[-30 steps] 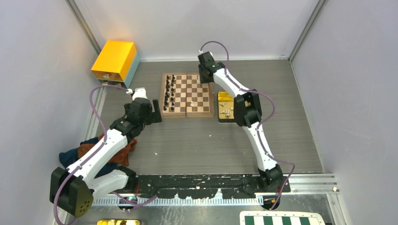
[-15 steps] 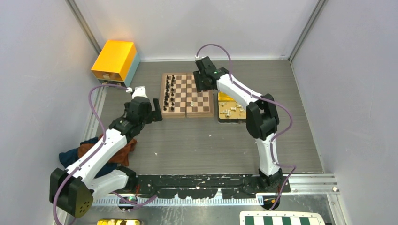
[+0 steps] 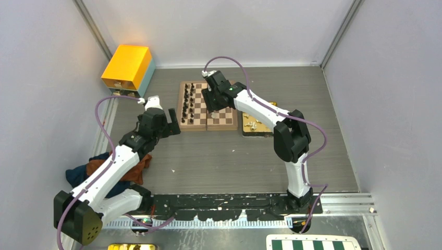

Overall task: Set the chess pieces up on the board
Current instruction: Pick up the chess piece from the chessboard.

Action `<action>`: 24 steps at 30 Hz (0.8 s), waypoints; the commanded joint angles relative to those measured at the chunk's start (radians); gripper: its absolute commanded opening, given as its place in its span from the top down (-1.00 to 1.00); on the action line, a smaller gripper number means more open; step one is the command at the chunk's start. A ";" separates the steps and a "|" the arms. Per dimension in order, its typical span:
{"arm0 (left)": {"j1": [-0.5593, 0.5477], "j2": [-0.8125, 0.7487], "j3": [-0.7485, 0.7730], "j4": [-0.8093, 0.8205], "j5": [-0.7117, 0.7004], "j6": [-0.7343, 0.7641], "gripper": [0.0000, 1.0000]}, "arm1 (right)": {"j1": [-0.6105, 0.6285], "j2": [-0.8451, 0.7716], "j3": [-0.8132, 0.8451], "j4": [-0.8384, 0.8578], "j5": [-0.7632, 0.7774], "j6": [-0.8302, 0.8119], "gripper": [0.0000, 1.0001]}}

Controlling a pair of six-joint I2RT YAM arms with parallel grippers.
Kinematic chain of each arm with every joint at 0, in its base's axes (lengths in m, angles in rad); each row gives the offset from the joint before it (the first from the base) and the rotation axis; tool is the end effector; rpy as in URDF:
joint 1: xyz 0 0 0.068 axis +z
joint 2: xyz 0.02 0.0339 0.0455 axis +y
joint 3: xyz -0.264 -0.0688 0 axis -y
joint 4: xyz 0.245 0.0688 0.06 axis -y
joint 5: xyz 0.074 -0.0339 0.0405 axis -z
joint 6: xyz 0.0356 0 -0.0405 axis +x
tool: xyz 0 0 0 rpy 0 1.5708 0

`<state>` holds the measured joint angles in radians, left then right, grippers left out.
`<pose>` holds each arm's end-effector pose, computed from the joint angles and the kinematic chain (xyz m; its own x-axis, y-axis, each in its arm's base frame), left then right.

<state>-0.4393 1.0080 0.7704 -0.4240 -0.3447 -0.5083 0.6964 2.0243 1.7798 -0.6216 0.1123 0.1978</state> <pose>0.2008 -0.0811 0.2714 -0.5631 -0.2415 -0.7903 -0.1317 0.9704 -0.2026 0.3545 0.2912 0.2664 -0.6873 -0.3202 -0.6519 -0.4555 0.8891 0.0436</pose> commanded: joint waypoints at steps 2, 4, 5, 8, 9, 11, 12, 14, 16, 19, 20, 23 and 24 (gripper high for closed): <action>-0.004 -0.032 0.021 -0.001 0.003 -0.014 -0.93 | -0.001 0.022 0.030 0.006 -0.013 0.010 -0.13; -0.004 -0.034 0.023 -0.005 0.001 -0.011 -0.93 | -0.001 0.045 0.047 0.002 -0.023 0.012 -0.12; -0.004 -0.035 0.022 -0.006 0.001 -0.011 -0.93 | 0.001 0.058 0.055 0.000 -0.025 0.012 -0.11; -0.004 -0.037 0.020 -0.008 0.005 -0.010 -0.93 | 0.004 0.081 0.070 -0.001 -0.025 0.015 -0.10; -0.004 -0.037 0.018 -0.008 0.005 -0.011 -0.93 | 0.005 0.089 0.075 0.000 -0.025 0.015 -0.09; -0.004 -0.041 0.016 -0.007 0.006 -0.011 -0.93 | 0.005 0.107 0.087 -0.005 -0.026 0.015 -0.08; -0.004 -0.042 0.014 -0.006 0.007 -0.012 -0.93 | 0.005 0.114 0.093 -0.006 -0.025 0.015 -0.08; -0.004 -0.045 0.010 -0.004 0.009 -0.012 -0.93 | 0.004 0.125 0.105 -0.007 -0.023 0.014 -0.07; -0.004 -0.046 0.006 -0.002 0.011 -0.014 -0.93 | 0.004 0.135 0.116 -0.011 -0.024 0.015 -0.06; -0.004 -0.046 0.000 0.001 0.013 -0.014 -0.93 | 0.005 0.149 0.135 -0.020 -0.025 0.015 -0.03; -0.004 -0.047 -0.001 0.003 0.014 -0.014 -0.93 | 0.005 0.154 0.139 -0.023 -0.026 0.014 -0.02; -0.004 -0.046 -0.005 0.006 0.013 -0.013 -0.93 | 0.004 0.162 0.146 -0.028 -0.021 0.015 0.03; -0.004 -0.048 -0.006 0.006 0.013 -0.013 -0.93 | 0.004 0.164 0.150 -0.029 -0.020 0.017 0.05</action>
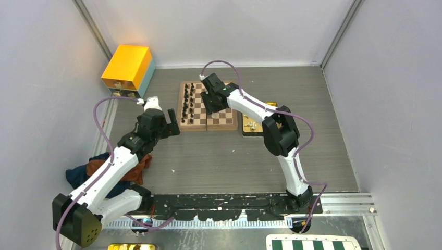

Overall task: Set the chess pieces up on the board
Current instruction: Pick up the chess piece from the chessboard.

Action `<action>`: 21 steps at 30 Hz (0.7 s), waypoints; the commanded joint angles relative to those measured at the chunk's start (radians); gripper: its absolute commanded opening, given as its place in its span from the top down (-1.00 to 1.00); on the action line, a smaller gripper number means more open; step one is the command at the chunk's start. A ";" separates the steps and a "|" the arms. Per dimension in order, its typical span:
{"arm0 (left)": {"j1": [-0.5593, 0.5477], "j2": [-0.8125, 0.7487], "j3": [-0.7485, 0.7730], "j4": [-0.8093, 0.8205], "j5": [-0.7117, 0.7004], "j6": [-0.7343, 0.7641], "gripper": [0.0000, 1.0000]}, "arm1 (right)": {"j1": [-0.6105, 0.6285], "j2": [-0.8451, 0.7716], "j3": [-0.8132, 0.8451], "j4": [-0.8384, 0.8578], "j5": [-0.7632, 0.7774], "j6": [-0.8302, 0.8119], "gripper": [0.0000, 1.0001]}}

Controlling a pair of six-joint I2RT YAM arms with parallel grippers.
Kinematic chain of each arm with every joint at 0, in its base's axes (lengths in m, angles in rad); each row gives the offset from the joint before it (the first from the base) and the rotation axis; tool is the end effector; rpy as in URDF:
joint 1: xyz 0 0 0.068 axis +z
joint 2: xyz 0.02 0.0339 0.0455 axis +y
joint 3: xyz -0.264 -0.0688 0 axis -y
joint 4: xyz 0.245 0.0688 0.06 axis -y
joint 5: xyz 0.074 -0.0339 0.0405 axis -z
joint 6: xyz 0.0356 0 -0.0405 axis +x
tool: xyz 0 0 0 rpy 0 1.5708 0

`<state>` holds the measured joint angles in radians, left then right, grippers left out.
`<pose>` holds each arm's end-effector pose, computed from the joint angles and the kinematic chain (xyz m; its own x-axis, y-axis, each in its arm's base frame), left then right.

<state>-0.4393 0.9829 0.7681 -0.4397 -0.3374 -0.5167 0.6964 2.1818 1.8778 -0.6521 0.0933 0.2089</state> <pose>0.1961 -0.0791 0.2741 -0.5599 -0.2520 -0.7893 -0.1299 0.9676 -0.2167 0.3752 0.3094 0.2242 -0.7370 -0.3471 -0.5800 -0.4545 0.8896 0.0451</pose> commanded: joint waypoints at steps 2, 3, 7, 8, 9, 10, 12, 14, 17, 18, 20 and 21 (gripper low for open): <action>-0.004 -0.024 -0.006 0.024 0.006 -0.003 -0.93 | 0.004 0.015 0.059 -0.007 0.000 0.007 0.10; -0.004 -0.024 -0.007 0.026 0.006 -0.002 -0.93 | 0.004 0.019 0.061 -0.011 -0.001 0.007 0.11; -0.004 -0.028 -0.011 0.027 0.005 0.001 -0.93 | 0.005 0.022 0.057 -0.011 -0.001 0.012 0.13; -0.004 -0.030 -0.013 0.028 0.005 0.002 -0.93 | 0.004 0.023 0.057 -0.012 -0.001 0.013 0.13; -0.004 -0.031 -0.014 0.028 0.005 0.002 -0.93 | 0.004 0.024 0.057 -0.014 -0.001 0.013 0.13; -0.004 -0.032 -0.016 0.029 0.005 0.002 -0.93 | 0.004 0.025 0.056 -0.014 -0.001 0.015 0.15; -0.004 -0.033 -0.019 0.031 0.005 0.002 -0.93 | 0.004 0.027 0.056 -0.014 0.000 0.017 0.18; -0.004 -0.035 -0.022 0.033 0.005 0.002 -0.93 | 0.003 0.029 0.058 -0.015 0.000 0.016 0.26; -0.004 -0.037 -0.025 0.036 0.005 0.002 -0.93 | 0.004 0.030 0.060 -0.018 0.001 0.017 0.35; -0.004 -0.039 -0.027 0.035 0.005 0.002 -0.93 | 0.004 0.031 0.060 -0.020 0.003 0.018 0.41; -0.004 -0.042 -0.030 0.036 0.005 0.001 -0.93 | 0.005 0.032 0.058 -0.020 0.003 0.019 0.46; -0.004 -0.043 -0.032 0.036 0.005 0.001 -0.93 | 0.004 0.033 0.058 -0.020 0.003 0.019 0.50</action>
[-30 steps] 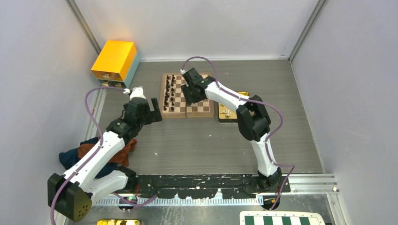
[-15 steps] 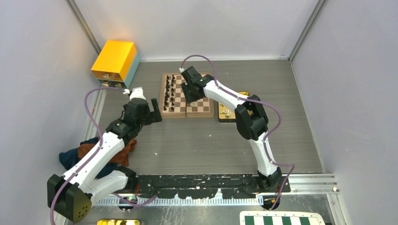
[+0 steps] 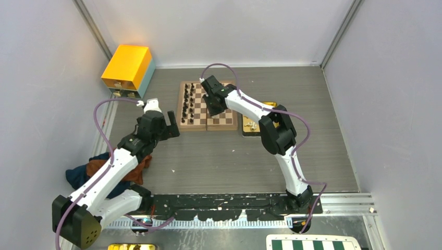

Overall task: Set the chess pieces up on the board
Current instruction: Pick up the chess piece from the chessboard, then place the chess piece on the chessboard.

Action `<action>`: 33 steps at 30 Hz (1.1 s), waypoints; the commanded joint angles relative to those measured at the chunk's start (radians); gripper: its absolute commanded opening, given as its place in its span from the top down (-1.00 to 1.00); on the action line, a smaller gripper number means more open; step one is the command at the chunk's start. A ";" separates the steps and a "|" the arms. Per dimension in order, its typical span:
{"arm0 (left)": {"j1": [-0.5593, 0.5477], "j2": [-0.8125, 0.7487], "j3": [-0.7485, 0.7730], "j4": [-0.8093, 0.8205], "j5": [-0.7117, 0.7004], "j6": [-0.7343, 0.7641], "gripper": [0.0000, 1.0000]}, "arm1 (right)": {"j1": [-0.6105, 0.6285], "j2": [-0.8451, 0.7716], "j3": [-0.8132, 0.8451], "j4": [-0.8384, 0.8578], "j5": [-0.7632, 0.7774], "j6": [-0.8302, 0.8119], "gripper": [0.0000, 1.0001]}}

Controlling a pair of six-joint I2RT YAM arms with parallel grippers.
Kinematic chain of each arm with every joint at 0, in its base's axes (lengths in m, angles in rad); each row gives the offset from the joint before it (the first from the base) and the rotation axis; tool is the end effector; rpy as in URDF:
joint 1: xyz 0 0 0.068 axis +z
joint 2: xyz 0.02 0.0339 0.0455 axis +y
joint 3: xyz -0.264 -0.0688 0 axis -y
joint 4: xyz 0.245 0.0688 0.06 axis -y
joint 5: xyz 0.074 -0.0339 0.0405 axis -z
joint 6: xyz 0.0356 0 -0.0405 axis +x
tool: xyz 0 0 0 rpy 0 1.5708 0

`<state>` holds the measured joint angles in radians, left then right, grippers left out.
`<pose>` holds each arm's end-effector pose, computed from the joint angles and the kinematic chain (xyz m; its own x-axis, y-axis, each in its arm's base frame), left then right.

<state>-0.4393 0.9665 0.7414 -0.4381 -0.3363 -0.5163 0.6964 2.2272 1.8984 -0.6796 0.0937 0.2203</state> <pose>0.1923 -0.0774 0.2683 -0.5666 -0.2487 -0.7856 -0.1306 0.9684 -0.2123 0.3786 0.3122 0.2077 -0.7645 -0.3556 -0.5376 -0.4440 0.8951 0.0393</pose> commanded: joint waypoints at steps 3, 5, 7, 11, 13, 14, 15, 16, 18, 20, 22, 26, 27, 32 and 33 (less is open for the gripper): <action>-0.004 -0.030 -0.009 0.032 0.002 0.002 -0.93 | 0.004 -0.012 0.036 0.008 0.006 0.008 0.61; -0.004 -0.033 -0.012 0.031 0.000 0.002 -0.93 | 0.005 -0.013 0.037 0.008 0.007 0.007 0.69; -0.004 -0.036 -0.015 0.029 -0.001 -0.001 -0.93 | 0.003 -0.015 0.039 0.008 0.009 0.006 0.75; -0.004 -0.037 -0.016 0.032 -0.004 -0.003 -0.93 | 0.004 -0.026 0.046 0.005 0.019 -0.002 0.86; -0.004 -0.036 -0.015 0.032 -0.004 -0.003 -0.93 | 0.004 -0.035 0.053 -0.001 0.031 -0.010 0.87; -0.004 -0.037 -0.014 0.034 -0.005 -0.003 -0.93 | 0.003 -0.039 0.061 -0.007 0.038 -0.016 0.87; -0.004 -0.036 -0.014 0.034 -0.006 -0.003 -0.93 | 0.003 -0.039 0.074 -0.018 0.043 -0.020 0.87; -0.004 -0.034 -0.013 0.036 -0.006 -0.003 -0.93 | 0.001 -0.040 0.085 -0.027 0.049 -0.025 0.87; -0.004 -0.032 -0.010 0.038 -0.006 -0.002 -0.93 | -0.005 -0.036 0.110 -0.045 0.060 -0.035 0.87; -0.004 -0.029 -0.004 0.039 -0.009 -0.001 -0.93 | -0.018 -0.029 0.134 -0.060 0.067 -0.035 0.87; -0.004 -0.028 0.000 0.038 -0.010 0.005 -0.93 | -0.034 -0.024 0.151 -0.068 0.071 -0.034 0.87; -0.004 -0.026 0.013 0.030 -0.018 0.014 -0.93 | -0.073 -0.007 0.194 -0.095 0.083 -0.028 0.87; -0.004 -0.026 0.015 0.028 -0.019 0.015 -0.93 | -0.085 0.000 0.208 -0.103 0.085 -0.027 0.87; -0.004 -0.016 0.028 0.025 -0.027 0.024 -0.93 | -0.136 0.050 0.279 -0.143 0.085 -0.024 0.87; -0.004 -0.014 0.031 0.025 -0.027 0.026 -0.94 | -0.143 0.058 0.293 -0.147 0.085 -0.024 0.87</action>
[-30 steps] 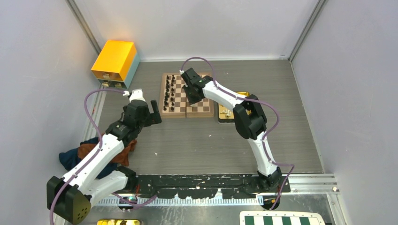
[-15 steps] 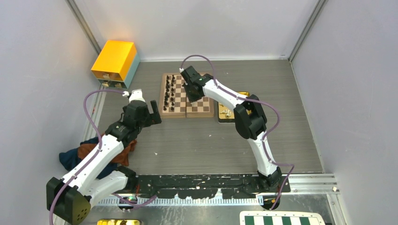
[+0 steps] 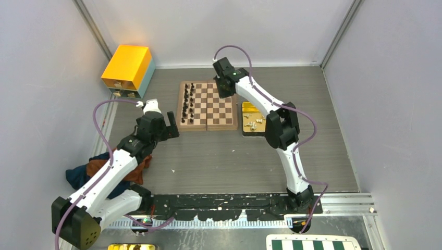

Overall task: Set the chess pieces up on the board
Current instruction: Place the chess piece on the chessboard.

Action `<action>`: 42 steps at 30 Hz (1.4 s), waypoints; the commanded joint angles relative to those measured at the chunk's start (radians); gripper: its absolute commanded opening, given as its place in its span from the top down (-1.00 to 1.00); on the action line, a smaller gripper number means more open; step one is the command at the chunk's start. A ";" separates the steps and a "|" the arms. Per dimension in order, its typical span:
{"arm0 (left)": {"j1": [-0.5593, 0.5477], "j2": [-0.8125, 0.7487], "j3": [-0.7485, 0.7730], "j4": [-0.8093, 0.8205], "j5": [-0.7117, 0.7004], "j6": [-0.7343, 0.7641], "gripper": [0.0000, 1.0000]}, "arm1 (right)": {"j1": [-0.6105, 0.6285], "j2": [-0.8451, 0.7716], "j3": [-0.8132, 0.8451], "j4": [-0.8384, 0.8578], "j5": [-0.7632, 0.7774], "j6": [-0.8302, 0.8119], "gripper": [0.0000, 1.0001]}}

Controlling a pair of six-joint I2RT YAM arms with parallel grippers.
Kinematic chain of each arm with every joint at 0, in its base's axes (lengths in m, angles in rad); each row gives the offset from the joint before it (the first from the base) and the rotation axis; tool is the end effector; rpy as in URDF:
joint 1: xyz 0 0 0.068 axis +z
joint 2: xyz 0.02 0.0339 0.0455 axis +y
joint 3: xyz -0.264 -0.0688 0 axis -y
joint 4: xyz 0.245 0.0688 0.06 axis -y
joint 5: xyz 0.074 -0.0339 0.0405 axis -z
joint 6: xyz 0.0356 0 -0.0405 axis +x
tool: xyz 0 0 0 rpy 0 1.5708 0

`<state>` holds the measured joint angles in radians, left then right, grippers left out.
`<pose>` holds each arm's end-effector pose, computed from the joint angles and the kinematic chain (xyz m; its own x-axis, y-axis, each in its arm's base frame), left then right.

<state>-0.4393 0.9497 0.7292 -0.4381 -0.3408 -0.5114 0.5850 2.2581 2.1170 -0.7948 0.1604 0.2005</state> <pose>0.1893 -0.0758 0.2673 -0.5621 -0.2455 -0.7898 -0.1301 0.9693 -0.2087 0.4227 0.2731 0.2546 -0.7506 -0.2614 -0.6068 -0.3231 0.9463 -0.0079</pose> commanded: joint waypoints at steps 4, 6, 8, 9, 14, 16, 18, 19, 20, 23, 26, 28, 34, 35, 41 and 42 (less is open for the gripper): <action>-0.004 0.015 0.053 0.027 -0.020 0.024 -0.93 | -0.055 0.063 0.111 -0.059 0.011 -0.003 0.86; -0.004 0.020 0.055 0.031 -0.018 0.026 -0.93 | -0.062 0.073 0.113 -0.060 0.008 -0.003 0.86; -0.004 0.025 0.058 0.034 -0.017 0.025 -0.93 | -0.066 0.083 0.115 -0.059 0.009 -0.003 0.86; -0.004 0.028 0.059 0.034 -0.017 0.026 -0.94 | -0.067 0.087 0.115 -0.056 0.009 -0.003 0.86; -0.003 0.038 0.066 0.036 -0.012 0.028 -0.93 | -0.077 0.103 0.118 -0.047 0.001 0.002 0.86; -0.004 0.040 0.068 0.036 -0.012 0.029 -0.93 | -0.080 0.110 0.124 -0.047 0.000 0.001 0.86; -0.004 0.043 0.070 0.036 -0.010 0.030 -0.94 | -0.083 0.115 0.129 -0.047 -0.003 0.003 0.86; -0.004 0.044 0.071 0.036 -0.009 0.031 -0.94 | -0.085 0.119 0.132 -0.047 -0.006 0.003 0.86; -0.004 0.045 0.072 0.036 -0.009 0.030 -0.93 | -0.087 0.122 0.135 -0.049 -0.007 0.003 0.86; -0.004 0.049 0.075 0.037 -0.007 0.031 -0.93 | -0.089 0.128 0.145 -0.051 -0.011 0.003 0.86; -0.004 0.052 0.078 0.037 -0.006 0.031 -0.94 | -0.090 0.138 0.160 -0.054 -0.015 0.003 0.86; -0.004 0.052 0.079 0.037 -0.004 0.030 -0.93 | -0.091 0.145 0.174 -0.061 -0.018 0.005 0.86; -0.004 0.052 0.084 0.034 -0.007 0.036 -0.93 | -0.093 0.163 0.200 -0.069 -0.033 0.012 0.86; -0.004 0.052 0.084 0.034 -0.007 0.037 -0.93 | -0.093 0.166 0.202 -0.070 -0.036 0.013 0.86; -0.004 0.055 0.082 0.035 -0.005 0.037 -0.93 | -0.093 0.178 0.213 -0.069 -0.044 0.017 0.86; -0.004 0.054 0.082 0.035 -0.004 0.037 -0.93 | -0.093 0.179 0.214 -0.069 -0.045 0.018 0.86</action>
<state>-0.4393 1.0039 0.7685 -0.4377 -0.3397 -0.4889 0.4942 2.4470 2.2822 -0.8623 0.1314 0.2123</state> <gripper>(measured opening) 0.967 0.190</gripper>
